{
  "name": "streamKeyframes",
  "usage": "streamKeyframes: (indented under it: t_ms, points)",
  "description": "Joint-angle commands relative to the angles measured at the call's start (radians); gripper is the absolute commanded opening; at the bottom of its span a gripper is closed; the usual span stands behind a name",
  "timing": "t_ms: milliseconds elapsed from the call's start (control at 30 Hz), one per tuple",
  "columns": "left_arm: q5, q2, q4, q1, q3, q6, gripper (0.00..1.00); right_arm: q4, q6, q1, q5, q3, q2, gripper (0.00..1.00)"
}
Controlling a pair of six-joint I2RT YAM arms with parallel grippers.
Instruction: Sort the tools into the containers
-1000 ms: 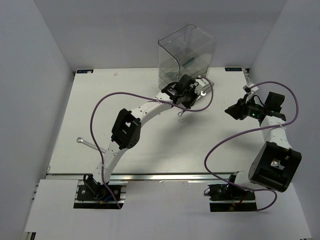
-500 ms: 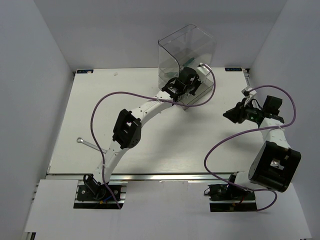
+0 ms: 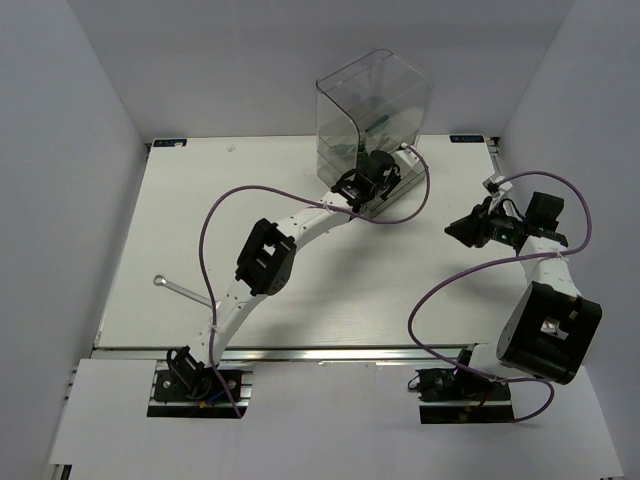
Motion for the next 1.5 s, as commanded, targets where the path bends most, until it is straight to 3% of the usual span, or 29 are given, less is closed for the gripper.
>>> streamKeyframes:
  t_ms: [0, 100, 300, 500, 600, 667, 733, 767, 800, 867, 967, 1033, 1067, 1100, 1133, 1200, 1233, 1267, 1333, 1400, 1433, 1467]
  points:
    - [-0.034, -0.041, 0.061, 0.006, 0.033, 0.017, 0.00, -0.007, -0.015, -0.005, -0.041, -0.005, 0.001, 0.36]
    - [-0.023, -0.044, 0.056, 0.006, 0.031, 0.007, 0.04, -0.031, -0.049, -0.005, -0.051, -0.001, 0.006, 0.38]
    - [0.018, -0.073, 0.047, 0.003, 0.031, -0.020, 0.39, -0.091, -0.118, -0.002, -0.068, 0.003, 0.016, 0.41]
    - [0.030, -0.130, 0.028, -0.001, -0.012, -0.032, 0.54, -0.145, -0.175, 0.016, -0.075, 0.026, 0.030, 0.42]
    - [0.030, -0.164, 0.027, -0.003, -0.036, -0.054, 0.57, -0.169, -0.196, 0.030, -0.069, 0.039, 0.026, 0.42]
    - [0.049, -0.208, 0.018, -0.012, -0.030, -0.062, 0.53, -0.213, -0.256, 0.051, -0.057, 0.050, 0.018, 0.42]
    - [0.073, -0.254, 0.001, -0.032, -0.030, -0.066, 0.43, -0.253, -0.322, 0.073, -0.046, 0.068, 0.013, 0.49]
    - [0.084, -0.280, -0.010, -0.037, -0.033, -0.071, 0.28, -0.273, -0.398, 0.105, -0.040, 0.073, 0.007, 0.65]
    - [0.093, -0.340, -0.024, -0.043, -0.048, -0.088, 0.19, -0.318, -0.441, 0.125, -0.040, 0.079, 0.003, 0.86]
    - [0.096, -0.415, -0.073, -0.047, -0.094, -0.126, 0.02, -0.346, -0.527, 0.201, -0.023, 0.084, -0.019, 0.89]
    - [0.026, -0.620, -0.133, -0.049, -0.286, -0.209, 0.02, -0.225, -0.459, 0.313, 0.005, 0.040, -0.047, 0.90]
    - [-0.021, -0.805, -0.172, -0.040, -0.477, -0.278, 0.29, -0.223, -0.420, 0.367, -0.002, 0.044, -0.021, 0.89]
    - [-0.060, -0.866, -0.192, -0.032, -0.531, -0.316, 0.43, -0.266, -0.446, 0.480, 0.052, 0.082, 0.027, 0.89]
    - [-0.077, -0.929, -0.214, -0.021, -0.579, -0.385, 0.67, -0.286, -0.477, 0.548, 0.099, 0.094, 0.045, 0.89]
    - [-0.092, -0.984, -0.272, 0.008, -0.642, -0.426, 0.74, -0.268, -0.428, 0.614, 0.156, 0.090, 0.056, 0.89]
    - [-0.111, -1.124, -0.336, 0.045, -0.673, -0.512, 0.83, -0.069, -0.329, 0.795, 0.303, 0.025, 0.045, 0.88]
    - [-0.132, -1.162, -0.394, 0.066, -0.680, -0.534, 0.93, -0.006, -0.237, 0.847, 0.334, 0.012, 0.047, 0.88]
    - [-0.155, -1.226, -0.419, 0.069, -0.688, -0.551, 0.94, 0.084, -0.177, 0.945, 0.392, 0.016, 0.074, 0.85]
    - [-0.210, -1.282, -0.471, 0.071, -0.699, -0.585, 0.96, 0.131, 0.013, 1.025, 0.448, 0.102, 0.133, 0.71]
    - [-0.245, -1.363, -0.479, 0.071, -0.736, -0.620, 0.97, 0.144, 0.121, 1.026, 0.488, 0.244, 0.257, 0.71]
    - [-0.253, -1.388, -0.479, 0.071, -0.751, -0.631, 0.98, 0.136, 0.121, 1.168, 0.515, 0.301, 0.303, 0.62]
    - [-0.258, -1.411, -0.478, 0.071, -0.762, -0.641, 0.98, 0.118, 0.237, 1.193, 0.523, 0.362, 0.399, 0.62]
